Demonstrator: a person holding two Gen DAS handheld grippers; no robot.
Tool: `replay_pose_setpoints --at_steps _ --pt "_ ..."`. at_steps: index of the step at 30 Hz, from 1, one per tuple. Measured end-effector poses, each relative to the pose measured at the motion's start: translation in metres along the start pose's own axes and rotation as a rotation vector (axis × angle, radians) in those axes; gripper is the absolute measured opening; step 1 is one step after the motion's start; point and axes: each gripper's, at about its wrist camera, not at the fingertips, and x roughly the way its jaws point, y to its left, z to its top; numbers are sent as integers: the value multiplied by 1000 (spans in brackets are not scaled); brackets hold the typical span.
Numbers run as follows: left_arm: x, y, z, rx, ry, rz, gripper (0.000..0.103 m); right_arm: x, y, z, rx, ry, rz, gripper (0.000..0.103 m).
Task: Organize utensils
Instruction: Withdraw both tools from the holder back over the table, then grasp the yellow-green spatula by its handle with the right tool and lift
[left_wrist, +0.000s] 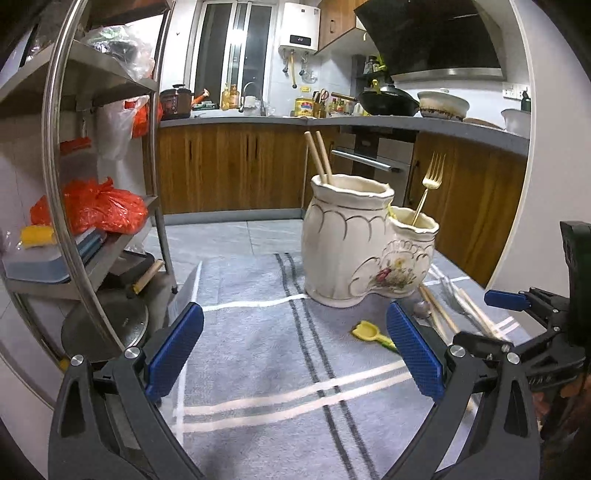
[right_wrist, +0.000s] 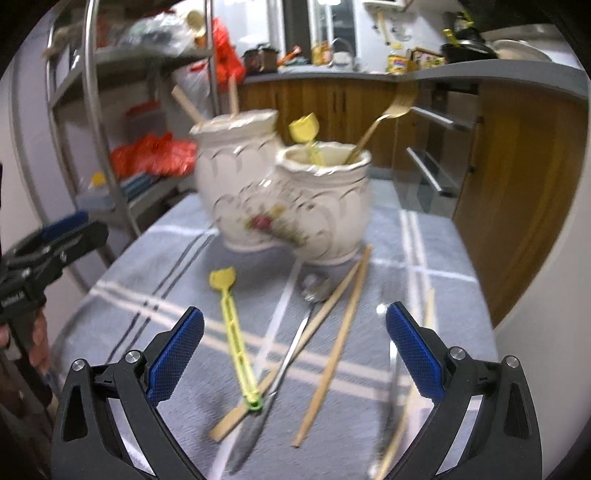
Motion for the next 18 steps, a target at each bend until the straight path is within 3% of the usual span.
replay_pose_setpoints --at_steps 11,18 --pt "-2 10 -4 -4 -13 -20 97 31 35 17 -154 123 51 94" --pt "-1 12 -4 -15 -8 -24 97 57 40 27 -152 227 109 56"
